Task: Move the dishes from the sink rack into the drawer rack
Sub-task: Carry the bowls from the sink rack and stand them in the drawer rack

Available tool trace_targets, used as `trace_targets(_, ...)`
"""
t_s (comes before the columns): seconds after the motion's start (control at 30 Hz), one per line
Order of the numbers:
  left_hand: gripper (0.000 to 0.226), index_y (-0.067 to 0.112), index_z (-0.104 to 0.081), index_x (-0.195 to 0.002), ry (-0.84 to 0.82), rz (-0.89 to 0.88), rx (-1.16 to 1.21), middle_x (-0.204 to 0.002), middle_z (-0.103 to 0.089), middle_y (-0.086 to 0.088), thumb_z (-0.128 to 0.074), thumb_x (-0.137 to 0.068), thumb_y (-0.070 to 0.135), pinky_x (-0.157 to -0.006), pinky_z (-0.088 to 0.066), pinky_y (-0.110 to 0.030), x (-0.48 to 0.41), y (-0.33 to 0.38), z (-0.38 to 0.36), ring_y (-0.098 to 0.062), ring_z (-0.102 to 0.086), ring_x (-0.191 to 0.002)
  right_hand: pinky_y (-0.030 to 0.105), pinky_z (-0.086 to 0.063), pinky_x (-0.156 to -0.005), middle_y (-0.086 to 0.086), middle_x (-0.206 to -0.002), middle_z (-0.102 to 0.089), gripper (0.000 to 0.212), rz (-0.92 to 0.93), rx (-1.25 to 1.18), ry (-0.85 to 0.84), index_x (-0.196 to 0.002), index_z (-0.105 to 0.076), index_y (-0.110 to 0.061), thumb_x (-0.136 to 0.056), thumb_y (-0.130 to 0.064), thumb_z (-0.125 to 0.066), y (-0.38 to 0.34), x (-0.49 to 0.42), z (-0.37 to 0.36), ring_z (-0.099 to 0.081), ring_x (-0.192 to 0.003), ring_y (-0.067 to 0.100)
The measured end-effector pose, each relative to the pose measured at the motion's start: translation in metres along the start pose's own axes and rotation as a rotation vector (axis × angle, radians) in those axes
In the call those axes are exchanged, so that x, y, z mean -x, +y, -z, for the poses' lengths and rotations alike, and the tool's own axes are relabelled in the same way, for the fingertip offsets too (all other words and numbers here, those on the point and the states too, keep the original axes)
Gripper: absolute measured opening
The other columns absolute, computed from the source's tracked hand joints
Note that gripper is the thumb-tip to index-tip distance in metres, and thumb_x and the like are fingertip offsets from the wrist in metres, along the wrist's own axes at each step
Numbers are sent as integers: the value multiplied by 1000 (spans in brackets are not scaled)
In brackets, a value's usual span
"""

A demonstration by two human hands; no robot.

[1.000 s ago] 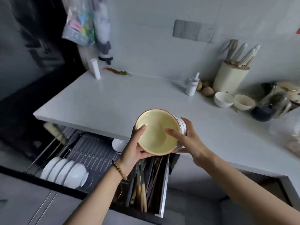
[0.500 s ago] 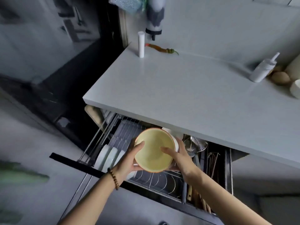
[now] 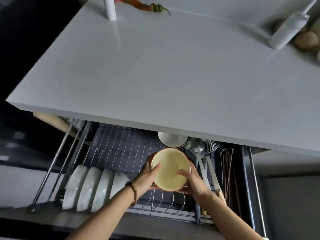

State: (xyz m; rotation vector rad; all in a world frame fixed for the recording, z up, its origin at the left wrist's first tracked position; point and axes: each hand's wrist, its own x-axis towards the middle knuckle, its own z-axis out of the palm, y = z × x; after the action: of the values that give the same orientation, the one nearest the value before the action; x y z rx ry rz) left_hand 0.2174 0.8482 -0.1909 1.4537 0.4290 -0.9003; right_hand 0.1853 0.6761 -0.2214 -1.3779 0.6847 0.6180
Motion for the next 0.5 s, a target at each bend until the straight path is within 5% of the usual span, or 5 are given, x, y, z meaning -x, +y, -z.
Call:
trace_targets(0.1,34,49,-22,-121,-22,1,-56,-128,-32,4,-40,-98,32,-63,-57,-24,-25,-9,-7,-28,-43,-126,42,-59,-75,8,-122,-52,68,-9,-37,75,-128,-43,-41,-64,-32,-64,15,-18,11,-56,-106,33)
trace_targets(0.2,37,49,-22,-125,-54,-27,-108,-134,-33,2,-39,-98,30,-87,-54,-41,-48,-20,-11,-26,-40,-128,43,-58,-76,10,-122,-53,78,-8,-63,99,-131,-42,-39,-57,-37,-68,30,-35,21,-57,-106,34)
trace_targets(0.4,33,50,-18,-113,-100,-47,-128,-127,-29,5,-37,-99,27,-58,-58,-22,-70,-27,-16,-26,-42,-127,56,-54,-85,11,-128,-52,80,-23,-169,67,-128,-48,-37,-52,-38,-72,43,-60,34,-52,-116,36)
trace_targets(0.5,37,53,-19,-121,-102,-91,-164,-129,-31,4,-36,-99,29,-76,-58,-31,-79,-29,-16,-22,-42,-124,44,-58,-74,14,-127,-52,75,-29,-185,47,-124,-49,-35,-53,-37,-71,44,-67,36,-55,-112,36)
